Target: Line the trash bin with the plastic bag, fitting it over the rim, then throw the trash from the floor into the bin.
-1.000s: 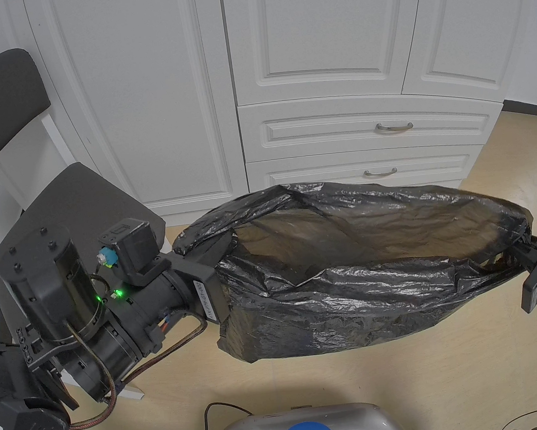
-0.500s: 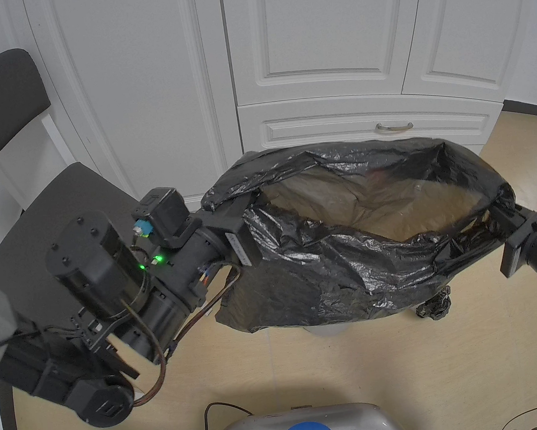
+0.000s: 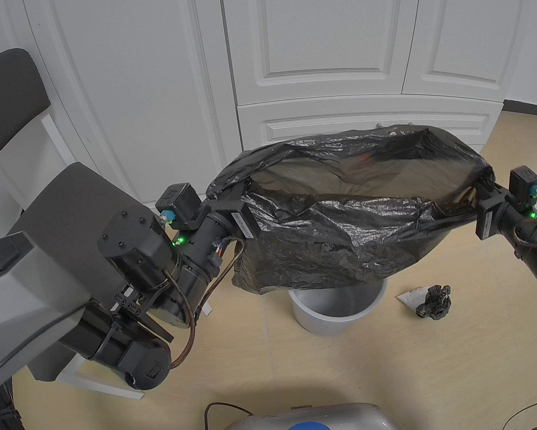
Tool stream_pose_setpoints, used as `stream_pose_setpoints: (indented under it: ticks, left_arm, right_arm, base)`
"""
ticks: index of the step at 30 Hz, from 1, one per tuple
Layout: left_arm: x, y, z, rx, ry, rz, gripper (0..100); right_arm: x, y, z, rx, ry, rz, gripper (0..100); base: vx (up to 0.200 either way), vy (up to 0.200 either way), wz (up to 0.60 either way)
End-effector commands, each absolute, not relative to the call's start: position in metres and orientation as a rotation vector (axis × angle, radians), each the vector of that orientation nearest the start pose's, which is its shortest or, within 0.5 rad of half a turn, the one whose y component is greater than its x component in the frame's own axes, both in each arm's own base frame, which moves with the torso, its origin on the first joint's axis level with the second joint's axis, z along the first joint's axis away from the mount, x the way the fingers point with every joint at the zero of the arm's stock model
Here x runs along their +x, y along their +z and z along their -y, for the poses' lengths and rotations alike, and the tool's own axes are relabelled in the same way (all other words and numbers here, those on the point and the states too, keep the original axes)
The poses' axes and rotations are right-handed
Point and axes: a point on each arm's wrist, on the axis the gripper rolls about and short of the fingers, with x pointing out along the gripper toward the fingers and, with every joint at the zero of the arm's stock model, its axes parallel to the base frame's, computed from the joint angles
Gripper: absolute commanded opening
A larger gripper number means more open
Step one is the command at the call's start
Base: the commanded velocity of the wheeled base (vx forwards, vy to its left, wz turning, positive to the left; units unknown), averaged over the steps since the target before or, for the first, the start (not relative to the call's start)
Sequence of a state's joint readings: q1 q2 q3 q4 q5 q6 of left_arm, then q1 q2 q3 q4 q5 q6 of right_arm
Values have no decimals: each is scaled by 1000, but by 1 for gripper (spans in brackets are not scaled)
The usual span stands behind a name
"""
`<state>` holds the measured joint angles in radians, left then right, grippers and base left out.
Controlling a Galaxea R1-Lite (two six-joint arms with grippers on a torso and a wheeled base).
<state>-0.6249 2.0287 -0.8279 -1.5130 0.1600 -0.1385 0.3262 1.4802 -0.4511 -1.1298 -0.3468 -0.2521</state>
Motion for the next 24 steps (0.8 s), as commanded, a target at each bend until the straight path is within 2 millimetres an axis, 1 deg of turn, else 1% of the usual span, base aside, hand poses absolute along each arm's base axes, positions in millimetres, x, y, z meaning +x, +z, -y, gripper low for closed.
stream_pose_setpoints:
  ticks: [1,4,7,14,19,24]
  left_arm:
    - [321,165,208,-313,-406,293,0]
    - [323,169,203,-316,-393,307,0]
    - [325,171,201,-319,-389,314,0]
    - [329,182,203,-423,-403,347,0]
    - [329,184,203,-441,-405,350,0]
    - [327,182,203,-438,-410,341,0]
  right_arm:
    - [262,186,-65,-166,-95,127,0]
    - [270,179,-61,-173,-115,120,0]
    - [272,178,-62,-174,-116,119,0]
    - [277,187,-63,-148,-117,164,0]
    - [280,194,-61,-124,-138,261,0]
    - [280,193,-58,-127,-151,274,0]
  base:
    - [0,0,0]
    - [0,0,0]
    - [0,0,0]
    - [0,0,0]
    - [0,0,0]
    - [0,0,0]
